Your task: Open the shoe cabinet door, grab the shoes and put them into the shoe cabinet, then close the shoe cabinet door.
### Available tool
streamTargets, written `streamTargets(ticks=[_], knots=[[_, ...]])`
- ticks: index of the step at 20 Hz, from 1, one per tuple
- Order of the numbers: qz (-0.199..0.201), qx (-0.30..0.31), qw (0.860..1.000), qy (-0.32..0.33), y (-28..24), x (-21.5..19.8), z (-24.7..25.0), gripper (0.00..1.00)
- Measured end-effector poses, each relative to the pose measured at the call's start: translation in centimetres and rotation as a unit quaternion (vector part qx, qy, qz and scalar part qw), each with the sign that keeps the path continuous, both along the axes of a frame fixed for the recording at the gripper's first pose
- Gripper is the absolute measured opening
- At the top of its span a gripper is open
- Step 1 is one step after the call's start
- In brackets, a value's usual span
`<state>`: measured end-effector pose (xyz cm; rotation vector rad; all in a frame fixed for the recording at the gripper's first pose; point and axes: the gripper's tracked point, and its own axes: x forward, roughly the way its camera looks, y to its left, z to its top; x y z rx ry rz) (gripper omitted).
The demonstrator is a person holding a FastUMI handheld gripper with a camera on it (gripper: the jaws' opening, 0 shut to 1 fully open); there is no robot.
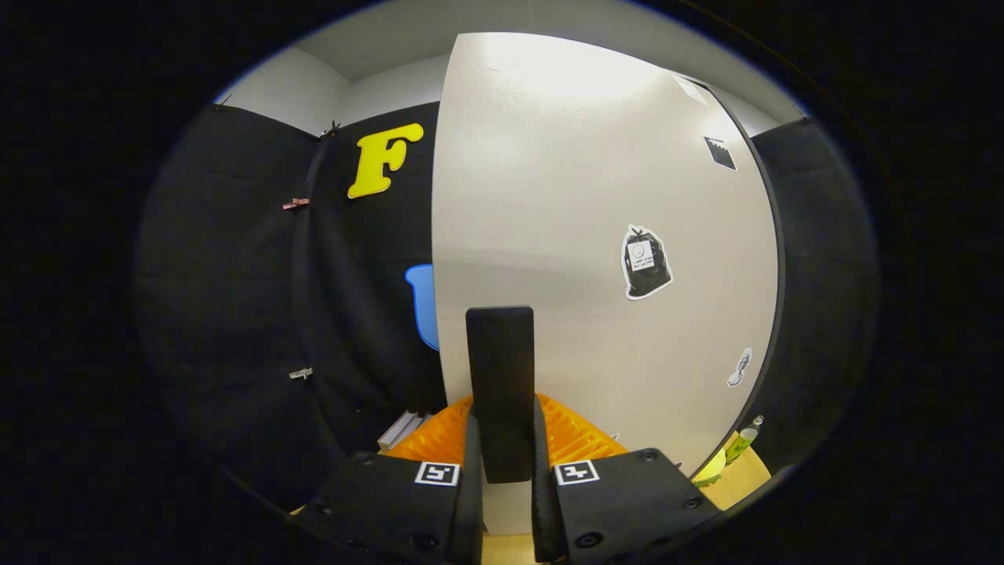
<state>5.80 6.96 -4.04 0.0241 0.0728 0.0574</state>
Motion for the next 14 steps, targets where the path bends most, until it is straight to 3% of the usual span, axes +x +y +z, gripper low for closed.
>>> streamTargets(ticks=[7,14], knots=[[0.043,-0.001,0.999,0.003,-2.4,-6.4,0.3,0.29],[0.102,-0.002,0.995,0.005,-8.5,-14.1,1.0,0.29]])
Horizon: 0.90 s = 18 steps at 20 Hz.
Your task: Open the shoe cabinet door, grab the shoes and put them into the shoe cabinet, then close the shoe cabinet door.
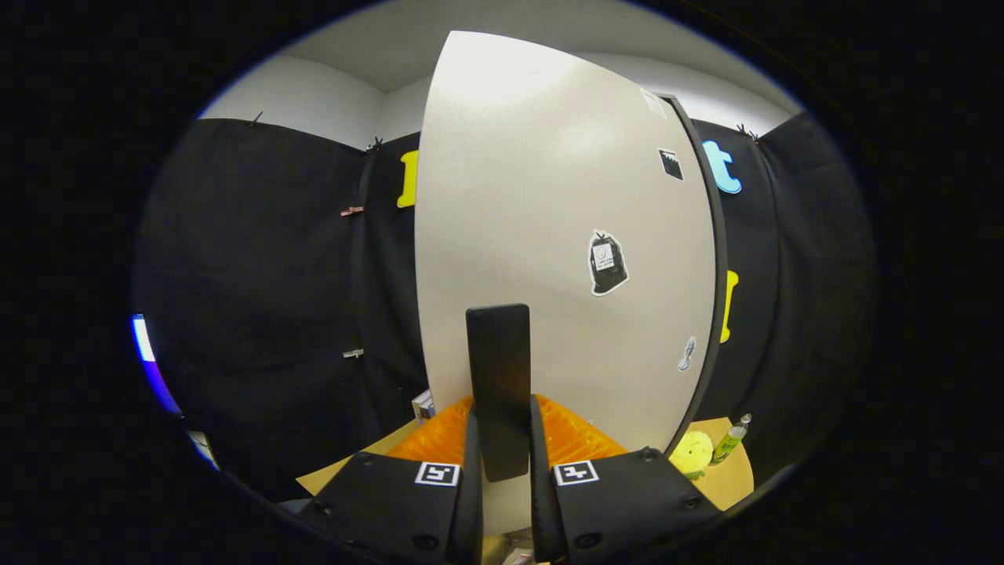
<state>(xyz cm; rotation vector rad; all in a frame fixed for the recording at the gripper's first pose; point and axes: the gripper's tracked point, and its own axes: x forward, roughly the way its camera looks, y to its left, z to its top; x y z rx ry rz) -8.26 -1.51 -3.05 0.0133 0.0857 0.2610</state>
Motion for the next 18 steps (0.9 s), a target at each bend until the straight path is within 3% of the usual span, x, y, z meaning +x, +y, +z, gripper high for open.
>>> streamTargets(ticks=[9,18], knots=[[-0.002,-0.006,1.0,-0.004,-8.7,-5.3,1.0,0.28],[-0.071,0.003,0.997,-0.012,-16.3,-7.0,2.0,0.28]])
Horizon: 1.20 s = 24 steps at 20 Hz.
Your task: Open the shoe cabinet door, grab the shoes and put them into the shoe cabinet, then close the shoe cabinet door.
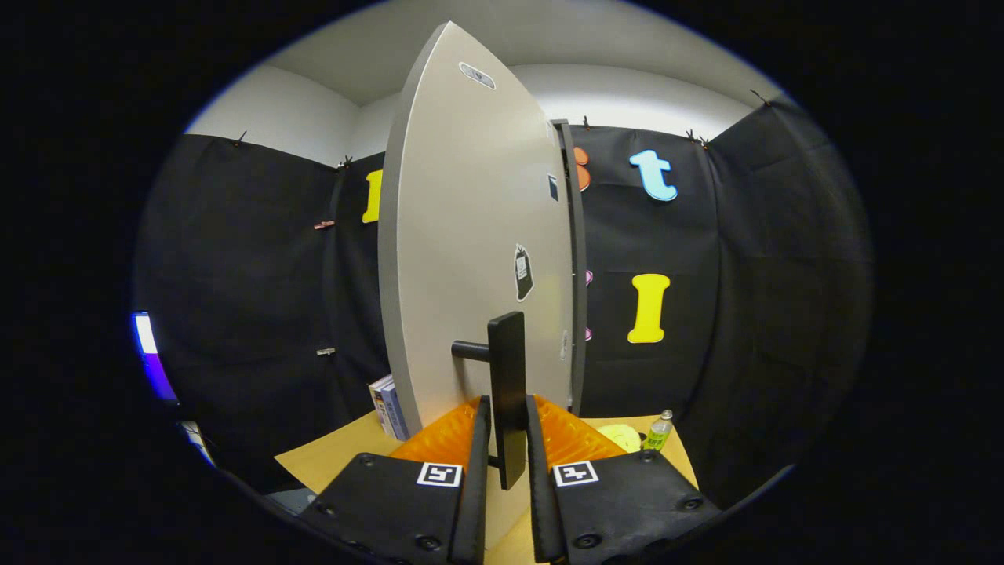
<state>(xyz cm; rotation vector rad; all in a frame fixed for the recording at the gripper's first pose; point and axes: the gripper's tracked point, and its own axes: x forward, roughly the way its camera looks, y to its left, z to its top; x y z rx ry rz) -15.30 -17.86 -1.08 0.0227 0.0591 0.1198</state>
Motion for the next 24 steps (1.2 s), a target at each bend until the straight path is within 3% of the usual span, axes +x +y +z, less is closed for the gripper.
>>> streamTargets(ticks=[2,3,9,16,24], knots=[[-0.022,0.002,1.0,0.0,-2.0,-0.1,0.1,0.27],[-0.032,0.005,0.999,-0.002,-3.0,0.0,0.1,0.23],[-0.071,0.006,0.997,-0.007,-7.1,-0.7,0.5,0.23],[-0.065,-0.012,0.997,-0.031,-7.3,-3.6,1.5,0.23],[-0.041,-0.002,0.997,-0.072,-1.4,-7.0,2.8,0.22]])
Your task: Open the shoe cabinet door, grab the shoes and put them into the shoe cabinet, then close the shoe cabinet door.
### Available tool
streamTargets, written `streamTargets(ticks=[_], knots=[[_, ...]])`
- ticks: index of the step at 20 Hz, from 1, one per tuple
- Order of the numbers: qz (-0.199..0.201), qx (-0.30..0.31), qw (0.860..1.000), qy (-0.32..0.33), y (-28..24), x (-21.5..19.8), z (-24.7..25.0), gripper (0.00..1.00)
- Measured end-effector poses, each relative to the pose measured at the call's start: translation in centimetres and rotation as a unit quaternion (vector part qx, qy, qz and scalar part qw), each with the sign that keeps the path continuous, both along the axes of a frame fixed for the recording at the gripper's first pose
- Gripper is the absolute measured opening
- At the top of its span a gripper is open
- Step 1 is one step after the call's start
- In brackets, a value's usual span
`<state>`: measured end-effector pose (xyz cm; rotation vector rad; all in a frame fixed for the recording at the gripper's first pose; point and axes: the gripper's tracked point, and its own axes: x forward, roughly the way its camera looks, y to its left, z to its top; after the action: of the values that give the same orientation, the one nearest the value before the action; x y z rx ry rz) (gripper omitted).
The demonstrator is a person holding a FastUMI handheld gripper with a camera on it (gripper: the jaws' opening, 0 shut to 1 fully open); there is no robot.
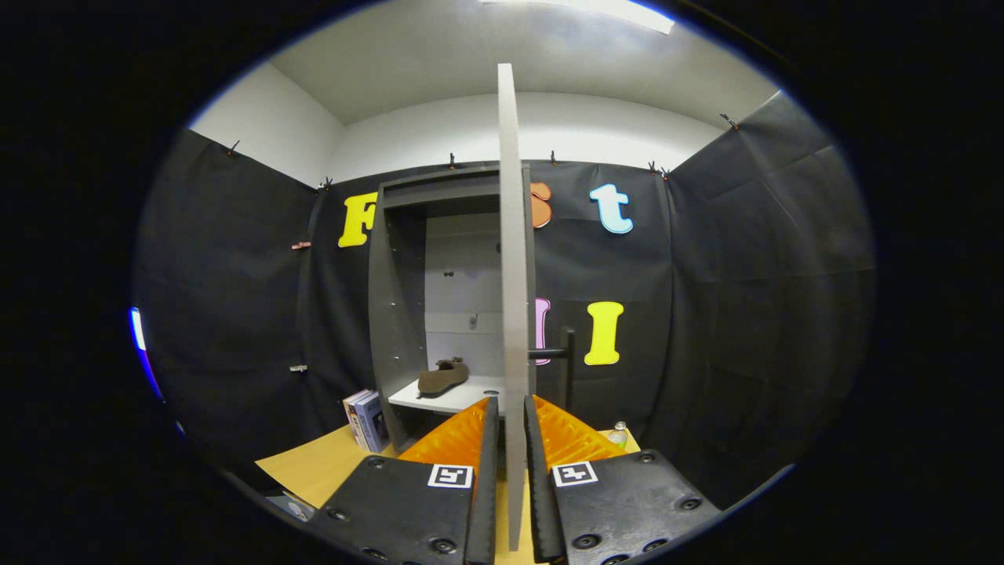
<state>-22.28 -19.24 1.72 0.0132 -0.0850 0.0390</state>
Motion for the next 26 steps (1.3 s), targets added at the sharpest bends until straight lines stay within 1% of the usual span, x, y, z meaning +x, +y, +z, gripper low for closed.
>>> streamTargets(ticks=[3,9,12,15,17,19,22,26], knots=[[0.014,-0.003,1.0,0.005,4.1,1.3,-0.7,0.22],[0.039,0.012,0.997,0.064,11.8,6.0,-4.6,0.23],[0.039,0.007,0.992,0.117,14.7,8.7,-9.2,0.23],[0.028,0.008,0.984,0.176,16.1,11.4,-14.4,0.23],[0.017,0.011,0.976,0.219,16.2,12.7,-18.4,0.23],[0.007,0.012,0.964,0.266,16.1,13.6,-22.8,0.23],[-0.003,0.024,0.94,0.34,16.0,14.3,-29.5,0.23],[-0.013,0.022,0.909,0.417,15.9,14.2,-37.4,0.23]])
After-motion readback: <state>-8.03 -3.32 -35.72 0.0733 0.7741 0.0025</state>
